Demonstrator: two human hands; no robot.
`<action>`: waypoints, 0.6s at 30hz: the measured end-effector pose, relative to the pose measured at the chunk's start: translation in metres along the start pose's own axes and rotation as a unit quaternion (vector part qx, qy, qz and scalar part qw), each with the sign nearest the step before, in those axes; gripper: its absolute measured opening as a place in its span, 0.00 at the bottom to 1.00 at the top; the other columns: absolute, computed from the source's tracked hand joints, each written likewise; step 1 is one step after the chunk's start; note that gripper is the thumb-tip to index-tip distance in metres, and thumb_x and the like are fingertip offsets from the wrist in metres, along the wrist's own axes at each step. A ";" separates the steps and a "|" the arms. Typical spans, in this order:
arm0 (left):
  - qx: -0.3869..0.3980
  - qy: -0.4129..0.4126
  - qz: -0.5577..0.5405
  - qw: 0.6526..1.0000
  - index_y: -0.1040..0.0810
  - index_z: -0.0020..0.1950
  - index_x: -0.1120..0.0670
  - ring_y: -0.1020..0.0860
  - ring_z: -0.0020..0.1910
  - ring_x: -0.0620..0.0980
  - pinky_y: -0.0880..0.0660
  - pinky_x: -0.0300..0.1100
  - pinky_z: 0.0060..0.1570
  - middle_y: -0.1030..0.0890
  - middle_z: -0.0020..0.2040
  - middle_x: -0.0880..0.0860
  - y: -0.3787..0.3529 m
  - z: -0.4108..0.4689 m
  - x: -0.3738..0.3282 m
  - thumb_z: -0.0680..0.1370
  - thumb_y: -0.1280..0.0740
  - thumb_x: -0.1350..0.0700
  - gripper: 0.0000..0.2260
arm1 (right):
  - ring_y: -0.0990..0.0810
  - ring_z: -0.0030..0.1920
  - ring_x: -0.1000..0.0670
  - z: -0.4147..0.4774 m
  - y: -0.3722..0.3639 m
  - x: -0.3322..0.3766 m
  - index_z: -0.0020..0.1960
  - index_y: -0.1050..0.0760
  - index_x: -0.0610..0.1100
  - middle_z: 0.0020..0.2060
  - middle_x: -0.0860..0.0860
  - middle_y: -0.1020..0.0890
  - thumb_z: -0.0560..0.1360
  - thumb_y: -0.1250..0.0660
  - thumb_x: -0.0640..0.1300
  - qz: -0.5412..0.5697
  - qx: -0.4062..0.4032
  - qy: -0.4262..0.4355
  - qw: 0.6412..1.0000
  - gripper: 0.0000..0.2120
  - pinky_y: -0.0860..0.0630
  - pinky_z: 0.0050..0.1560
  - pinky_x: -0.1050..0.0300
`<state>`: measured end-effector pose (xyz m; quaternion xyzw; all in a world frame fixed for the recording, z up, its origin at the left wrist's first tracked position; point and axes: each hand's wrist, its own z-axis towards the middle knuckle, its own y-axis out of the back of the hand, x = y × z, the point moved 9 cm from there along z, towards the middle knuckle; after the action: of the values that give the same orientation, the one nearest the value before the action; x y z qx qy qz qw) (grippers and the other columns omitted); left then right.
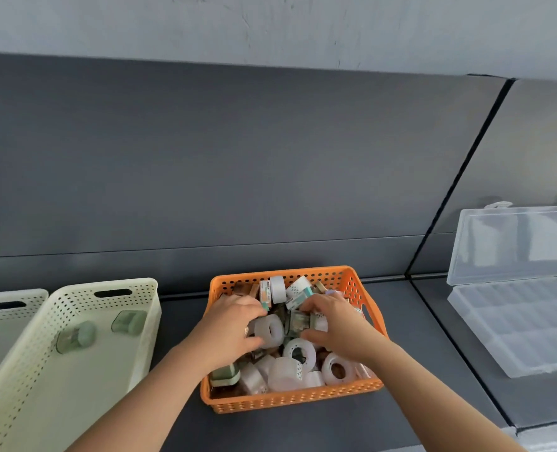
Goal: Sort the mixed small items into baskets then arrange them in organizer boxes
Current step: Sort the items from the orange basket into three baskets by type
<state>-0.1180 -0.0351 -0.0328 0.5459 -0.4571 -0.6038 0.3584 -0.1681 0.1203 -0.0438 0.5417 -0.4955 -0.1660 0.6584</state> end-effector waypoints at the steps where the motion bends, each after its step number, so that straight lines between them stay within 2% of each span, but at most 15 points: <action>1: 0.004 0.000 0.007 1.000 0.32 0.71 0.44 0.35 0.68 0.44 0.40 0.42 0.69 0.32 0.69 0.41 -0.002 0.001 0.000 0.74 0.32 0.44 0.26 | 0.32 0.57 0.54 -0.001 0.003 0.000 0.60 0.29 0.53 0.54 0.56 0.26 0.71 0.29 0.53 0.004 -0.006 0.004 1.000 0.20 0.32 0.56 0.59; 5: 0.023 0.006 0.050 0.998 0.34 0.71 0.41 0.36 0.66 0.47 0.40 0.44 0.67 0.35 0.68 0.42 -0.007 0.006 -0.003 0.73 0.32 0.41 0.27 | 0.32 0.57 0.55 -0.004 0.011 0.002 0.61 0.28 0.53 0.54 0.58 0.29 0.70 0.28 0.50 0.008 -0.019 0.018 1.000 0.21 0.31 0.57 0.60; 8: 0.032 0.017 0.056 0.998 0.34 0.70 0.40 0.36 0.65 0.48 0.40 0.45 0.66 0.35 0.67 0.43 -0.008 0.011 -0.005 0.71 0.31 0.40 0.29 | 0.31 0.59 0.53 -0.008 0.015 0.002 0.64 0.28 0.52 0.58 0.56 0.30 0.72 0.29 0.47 -0.012 -0.049 0.023 0.998 0.21 0.29 0.58 0.58; 11: 0.010 0.031 0.002 0.999 0.31 0.68 0.42 0.34 0.63 0.46 0.36 0.43 0.64 0.33 0.64 0.42 -0.007 0.008 -0.004 0.70 0.28 0.42 0.28 | 0.26 0.51 0.56 -0.015 0.024 0.003 0.57 0.26 0.52 0.53 0.57 0.28 0.72 0.29 0.47 -0.010 -0.087 0.032 0.996 0.14 0.24 0.52 0.58; 13: -0.015 0.038 -0.038 0.998 0.29 0.67 0.43 0.32 0.61 0.45 0.33 0.42 0.61 0.31 0.61 0.41 -0.004 0.001 -0.002 0.69 0.27 0.44 0.27 | 0.23 0.44 0.57 -0.018 0.018 0.005 0.51 0.22 0.51 0.47 0.57 0.22 0.72 0.29 0.48 0.008 -0.053 0.038 0.998 0.08 0.22 0.47 0.56; 18: -0.052 0.053 -0.089 0.993 0.29 0.66 0.43 0.31 0.59 0.40 0.31 0.39 0.59 0.30 0.60 0.38 0.002 -0.018 0.002 0.69 0.26 0.46 0.27 | 0.19 0.38 0.55 -0.019 -0.008 0.006 0.54 0.18 0.47 0.46 0.51 0.15 0.74 0.31 0.49 0.005 0.014 0.019 1.000 0.11 0.20 0.43 0.61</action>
<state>-0.1011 -0.0404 -0.0317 0.5966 -0.3546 -0.6264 0.3548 -0.1468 0.1235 -0.0463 0.5509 -0.4882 -0.1457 0.6610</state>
